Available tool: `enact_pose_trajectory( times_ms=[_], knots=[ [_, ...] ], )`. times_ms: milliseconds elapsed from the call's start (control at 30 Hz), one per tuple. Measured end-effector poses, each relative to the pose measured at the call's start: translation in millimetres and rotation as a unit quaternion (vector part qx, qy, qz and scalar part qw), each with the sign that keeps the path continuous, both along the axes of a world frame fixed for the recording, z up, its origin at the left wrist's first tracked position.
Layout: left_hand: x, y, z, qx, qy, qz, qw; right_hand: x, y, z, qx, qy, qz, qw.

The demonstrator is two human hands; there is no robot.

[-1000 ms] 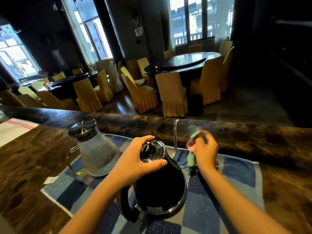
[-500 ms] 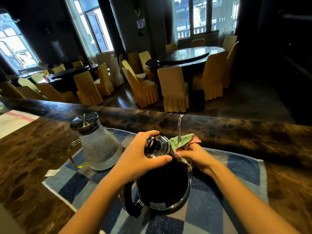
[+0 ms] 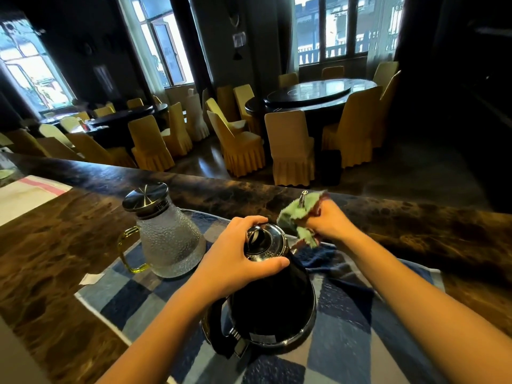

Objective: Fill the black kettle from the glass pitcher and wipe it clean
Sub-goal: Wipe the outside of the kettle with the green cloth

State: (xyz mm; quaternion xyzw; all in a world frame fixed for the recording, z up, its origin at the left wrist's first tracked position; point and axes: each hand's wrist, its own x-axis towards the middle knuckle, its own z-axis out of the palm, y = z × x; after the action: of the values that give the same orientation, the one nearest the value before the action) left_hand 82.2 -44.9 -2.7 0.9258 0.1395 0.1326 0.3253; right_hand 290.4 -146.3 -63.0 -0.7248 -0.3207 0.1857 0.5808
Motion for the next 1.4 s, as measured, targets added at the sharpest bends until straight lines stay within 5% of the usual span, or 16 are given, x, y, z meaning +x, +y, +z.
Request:
enact_pose_trajectory(
  times_ms=[167, 300, 600, 733, 833, 1067, 1233, 1400],
  knots=[
    [1.5, 0.3, 0.0, -0.003, 0.003, -0.003, 1.0, -4.3, 9.3, -31.7, 0.007, 0.002, -0.081, 0.997],
    [2.1, 0.7, 1.3, -0.006, 0.005, -0.006, 1.0, -22.3, 5.7, -59.0, -0.027, 0.061, -0.019, 0.998],
    [-1.0, -1.5, 0.1, -0.002, 0.008, 0.01, 1.0, 11.9, 6.5, 5.9, -0.058, -0.13, 0.016, 0.99],
    [1.2, -1.5, 1.6, -0.007, 0.012, 0.012, 1.0, -6.2, 9.6, -16.2, -0.016, -0.036, -0.058, 0.998],
    [0.9, -2.5, 1.6, -0.006, 0.012, 0.011, 1.0, -25.1, 7.5, -47.7, -0.064, 0.047, -0.015, 0.997],
    [3.0, 0.0, 1.4, 0.012, 0.027, 0.019, 0.999, 6.8, 13.4, -4.7, -0.155, -0.073, 0.044, 0.984],
    [3.8, -1.2, 1.8, 0.017, 0.028, 0.024, 0.999, -3.2, 15.3, 3.7, -0.016, 0.004, -0.037, 0.999],
    [3.0, -1.6, 2.9, 0.007, 0.033, 0.017, 0.999, -29.1, 10.3, -44.1, -0.116, 0.072, 0.021, 0.99]
  ],
)
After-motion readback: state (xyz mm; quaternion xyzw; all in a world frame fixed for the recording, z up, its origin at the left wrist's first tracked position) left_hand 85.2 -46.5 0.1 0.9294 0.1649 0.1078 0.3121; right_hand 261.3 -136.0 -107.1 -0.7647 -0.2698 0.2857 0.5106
